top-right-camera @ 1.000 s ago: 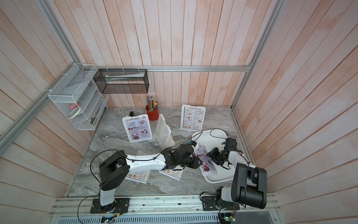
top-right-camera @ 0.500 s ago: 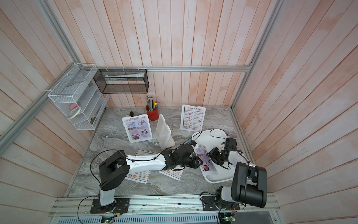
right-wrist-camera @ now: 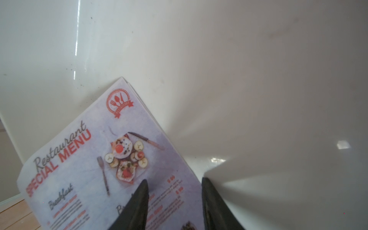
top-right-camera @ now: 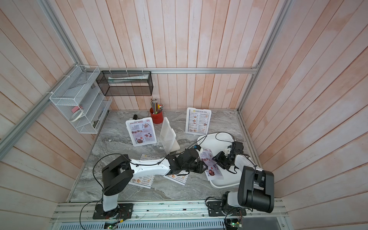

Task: Replace the menus in the menu holders
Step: Pick up the menu from the storage box.

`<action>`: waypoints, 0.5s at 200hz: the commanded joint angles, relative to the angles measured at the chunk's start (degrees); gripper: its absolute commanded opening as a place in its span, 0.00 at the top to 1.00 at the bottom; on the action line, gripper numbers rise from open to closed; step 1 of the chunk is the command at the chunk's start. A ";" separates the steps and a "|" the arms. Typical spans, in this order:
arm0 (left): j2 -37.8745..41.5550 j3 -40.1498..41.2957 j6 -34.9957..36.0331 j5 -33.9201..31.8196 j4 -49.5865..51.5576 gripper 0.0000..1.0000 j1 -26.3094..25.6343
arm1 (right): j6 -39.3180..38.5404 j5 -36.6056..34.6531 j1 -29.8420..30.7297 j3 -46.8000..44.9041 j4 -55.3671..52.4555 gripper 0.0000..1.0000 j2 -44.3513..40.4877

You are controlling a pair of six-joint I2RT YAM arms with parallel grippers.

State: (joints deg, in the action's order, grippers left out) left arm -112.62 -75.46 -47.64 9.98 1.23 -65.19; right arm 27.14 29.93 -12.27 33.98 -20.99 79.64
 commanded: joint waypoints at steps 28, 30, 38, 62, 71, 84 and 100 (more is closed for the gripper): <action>1.44 1.00 -0.35 -1.45 -1.31 0.61 -0.19 | -0.86 -1.81 -0.17 -0.18 -1.15 0.55 1.30; 1.50 1.06 -0.35 -1.45 -1.32 0.61 -0.26 | -0.81 -1.85 -0.18 -0.17 -1.15 0.55 1.31; 1.60 1.32 -0.37 -1.42 -1.41 0.60 -0.25 | -0.89 -1.81 -0.21 -0.22 -1.16 0.55 1.40; 2.46 2.07 -0.72 -1.93 -1.54 0.60 -0.38 | -0.86 -1.78 -0.20 -0.18 -1.07 0.56 1.49; 2.62 2.09 -0.77 -2.15 -1.33 0.59 -0.38 | -0.86 -1.81 -0.23 -0.14 -1.11 0.56 1.49; 2.93 2.07 -0.70 -2.27 -1.32 0.59 -0.46 | -0.94 -1.83 -0.26 -0.28 -1.08 0.56 1.49; 3.17 2.07 -0.79 -2.25 -1.67 0.59 -0.44 | -0.93 -1.92 -0.22 -0.26 -1.18 0.56 1.43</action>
State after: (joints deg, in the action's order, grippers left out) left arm -111.72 -73.95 -48.12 8.69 0.43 -65.32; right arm 26.94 29.93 -12.27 33.98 -20.95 79.72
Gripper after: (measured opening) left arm 0.410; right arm 0.442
